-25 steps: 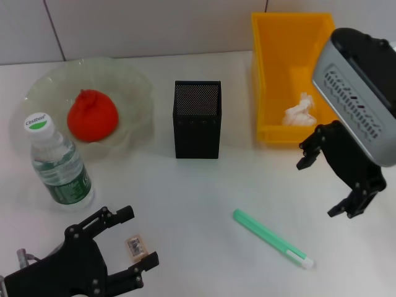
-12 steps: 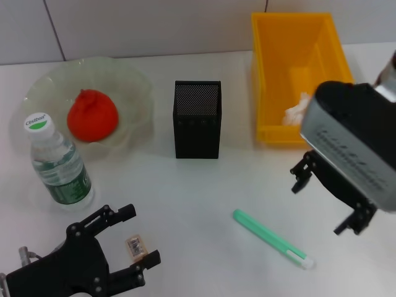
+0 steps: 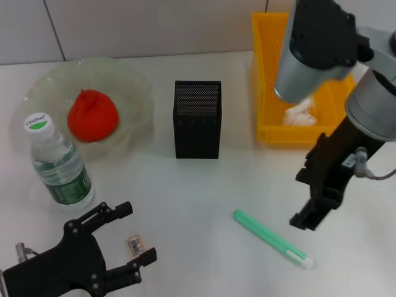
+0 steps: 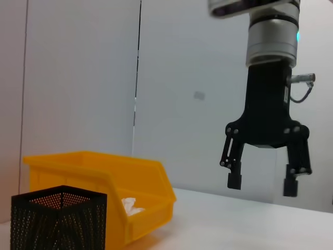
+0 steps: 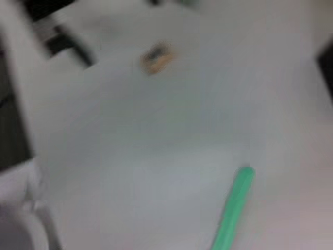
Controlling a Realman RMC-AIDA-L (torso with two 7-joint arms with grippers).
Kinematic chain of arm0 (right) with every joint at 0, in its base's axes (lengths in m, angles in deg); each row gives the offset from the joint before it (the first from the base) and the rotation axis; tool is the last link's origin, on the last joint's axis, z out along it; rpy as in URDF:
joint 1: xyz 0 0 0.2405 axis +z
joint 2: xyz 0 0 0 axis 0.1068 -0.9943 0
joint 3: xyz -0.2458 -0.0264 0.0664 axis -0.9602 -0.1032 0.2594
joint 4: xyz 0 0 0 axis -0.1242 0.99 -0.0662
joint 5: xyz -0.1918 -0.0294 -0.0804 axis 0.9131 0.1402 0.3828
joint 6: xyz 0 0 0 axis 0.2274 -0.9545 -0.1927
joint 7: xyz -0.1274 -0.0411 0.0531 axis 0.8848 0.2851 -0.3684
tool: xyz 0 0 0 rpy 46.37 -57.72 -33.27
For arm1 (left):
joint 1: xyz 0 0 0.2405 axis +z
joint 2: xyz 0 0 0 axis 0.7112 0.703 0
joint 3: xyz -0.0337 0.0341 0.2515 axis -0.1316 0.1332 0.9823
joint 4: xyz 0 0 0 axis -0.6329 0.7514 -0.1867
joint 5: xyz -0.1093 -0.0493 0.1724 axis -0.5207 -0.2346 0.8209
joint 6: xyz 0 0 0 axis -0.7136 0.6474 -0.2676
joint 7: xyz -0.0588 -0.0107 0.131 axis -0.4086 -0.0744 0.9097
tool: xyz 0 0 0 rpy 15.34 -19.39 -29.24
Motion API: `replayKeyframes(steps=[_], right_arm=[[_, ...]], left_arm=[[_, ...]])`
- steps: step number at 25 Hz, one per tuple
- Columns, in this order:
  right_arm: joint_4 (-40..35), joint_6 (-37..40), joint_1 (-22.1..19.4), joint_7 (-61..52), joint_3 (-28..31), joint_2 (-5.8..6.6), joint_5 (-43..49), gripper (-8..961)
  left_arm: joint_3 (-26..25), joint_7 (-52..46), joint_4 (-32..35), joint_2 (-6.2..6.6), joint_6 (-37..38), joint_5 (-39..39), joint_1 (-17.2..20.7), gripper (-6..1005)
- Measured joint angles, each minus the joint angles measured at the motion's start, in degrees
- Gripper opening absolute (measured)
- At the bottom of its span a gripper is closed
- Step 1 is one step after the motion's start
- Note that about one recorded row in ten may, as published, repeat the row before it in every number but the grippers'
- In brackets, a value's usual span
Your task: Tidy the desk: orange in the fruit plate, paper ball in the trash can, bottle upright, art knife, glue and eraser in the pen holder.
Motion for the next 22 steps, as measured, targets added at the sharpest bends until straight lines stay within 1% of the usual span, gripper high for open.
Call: replayKeyframes(steps=[3, 7, 11, 16, 22], right_arm=[[-1.66, -2.44, -2.56, -7.05, -0.62, -0.12, 1.01, 817], [-0.86, -7.17, -5.66, -11.7, -3.18, -0.1, 1.82, 817], [0.15, -8.96, -7.75, -13.36, -7.84, -0.2, 3.94, 816], [0.28, -10.62, -10.42, -14.89, -12.89, -0.31, 4.09, 816], [1.31, -12.95, -12.54, -15.07, -14.34, -0.31, 4.17, 817]], left_arm=[[-0.3, 1.23, 0.19, 0.08, -0.23, -0.04, 0.0, 819], [-1.25, 2.89, 0.82, 0.11, -0.35, -0.12, 0.15, 819], [-1.0, 2.6, 1.26, 0.26, -0.35, 0.06, -0.06, 819], [-0.98, 2.53, 1.54, 0.29, -0.35, 0.6, 0.18, 819], [-1.01, 2.48, 1.53, 0.26, -0.08, 1.35, 0.36, 818]])
